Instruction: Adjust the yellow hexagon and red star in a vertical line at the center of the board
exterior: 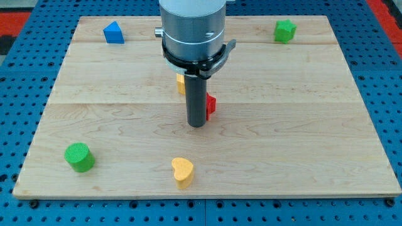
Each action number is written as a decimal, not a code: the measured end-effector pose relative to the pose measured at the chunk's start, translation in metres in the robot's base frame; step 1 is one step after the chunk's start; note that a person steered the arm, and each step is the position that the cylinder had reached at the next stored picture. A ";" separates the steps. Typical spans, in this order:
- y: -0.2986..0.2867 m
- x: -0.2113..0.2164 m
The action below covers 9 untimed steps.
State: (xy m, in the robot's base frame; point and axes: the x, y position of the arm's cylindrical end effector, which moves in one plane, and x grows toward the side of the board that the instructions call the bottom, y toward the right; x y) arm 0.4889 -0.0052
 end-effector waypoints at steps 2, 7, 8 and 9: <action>0.026 -0.033; -0.003 -0.024; -0.001 0.025; -0.131 0.030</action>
State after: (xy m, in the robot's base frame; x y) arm 0.5189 -0.1359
